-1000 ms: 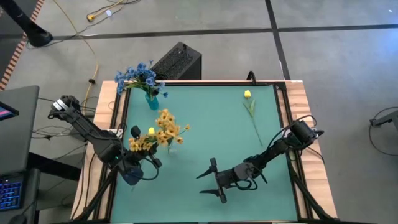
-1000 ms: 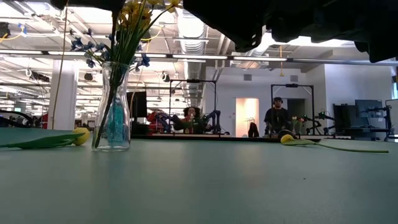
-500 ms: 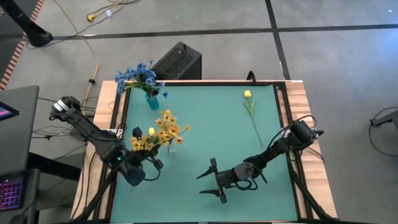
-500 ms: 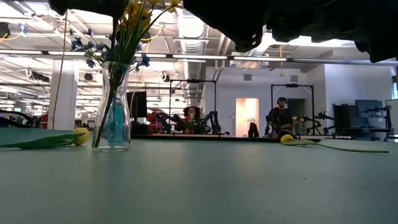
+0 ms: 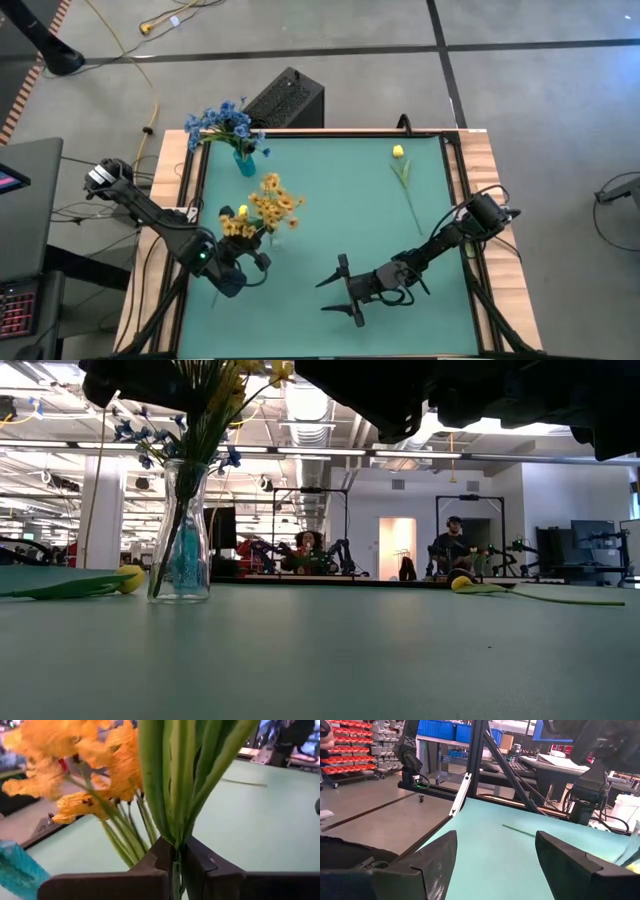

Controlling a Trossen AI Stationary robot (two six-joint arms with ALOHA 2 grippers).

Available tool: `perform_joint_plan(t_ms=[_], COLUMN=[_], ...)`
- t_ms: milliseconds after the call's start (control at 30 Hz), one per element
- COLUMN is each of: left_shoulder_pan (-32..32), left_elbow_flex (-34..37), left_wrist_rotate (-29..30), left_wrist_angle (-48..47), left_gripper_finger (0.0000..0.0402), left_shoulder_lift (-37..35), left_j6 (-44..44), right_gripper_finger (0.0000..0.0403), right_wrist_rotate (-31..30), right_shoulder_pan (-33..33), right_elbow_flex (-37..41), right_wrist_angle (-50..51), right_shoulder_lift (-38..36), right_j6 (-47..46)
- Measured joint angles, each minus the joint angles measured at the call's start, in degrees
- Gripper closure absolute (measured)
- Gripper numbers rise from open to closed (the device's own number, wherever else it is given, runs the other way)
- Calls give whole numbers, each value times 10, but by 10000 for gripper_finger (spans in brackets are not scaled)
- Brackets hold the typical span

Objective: Sort flowers into vase by color
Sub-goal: Put the yellow flowers into the transparent vase

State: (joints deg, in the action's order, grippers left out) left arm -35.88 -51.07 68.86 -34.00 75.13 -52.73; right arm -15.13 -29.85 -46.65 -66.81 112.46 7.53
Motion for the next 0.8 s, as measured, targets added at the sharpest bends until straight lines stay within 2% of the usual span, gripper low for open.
perform_joint_plan(t_ms=[300,567,800], left_shoulder_pan=[2,2,2], left_elbow_flex=[0,7,55], left_wrist_rotate=[-17,-32,-43], left_wrist_angle=[-70,-65,-26], left_gripper_finger=[393,391,390], left_shoulder_lift=[0,0,0], left_j6=[-107,-120,-142], right_gripper_finger=[107,107,107], right_wrist_rotate=[0,0,0], right_shoulder_pan=[0,0,0], right_elbow_flex=[0,0,0], right_wrist_angle=[0,0,0], right_shoulder_lift=[0,0,0], right_j6=[0,0,-1])
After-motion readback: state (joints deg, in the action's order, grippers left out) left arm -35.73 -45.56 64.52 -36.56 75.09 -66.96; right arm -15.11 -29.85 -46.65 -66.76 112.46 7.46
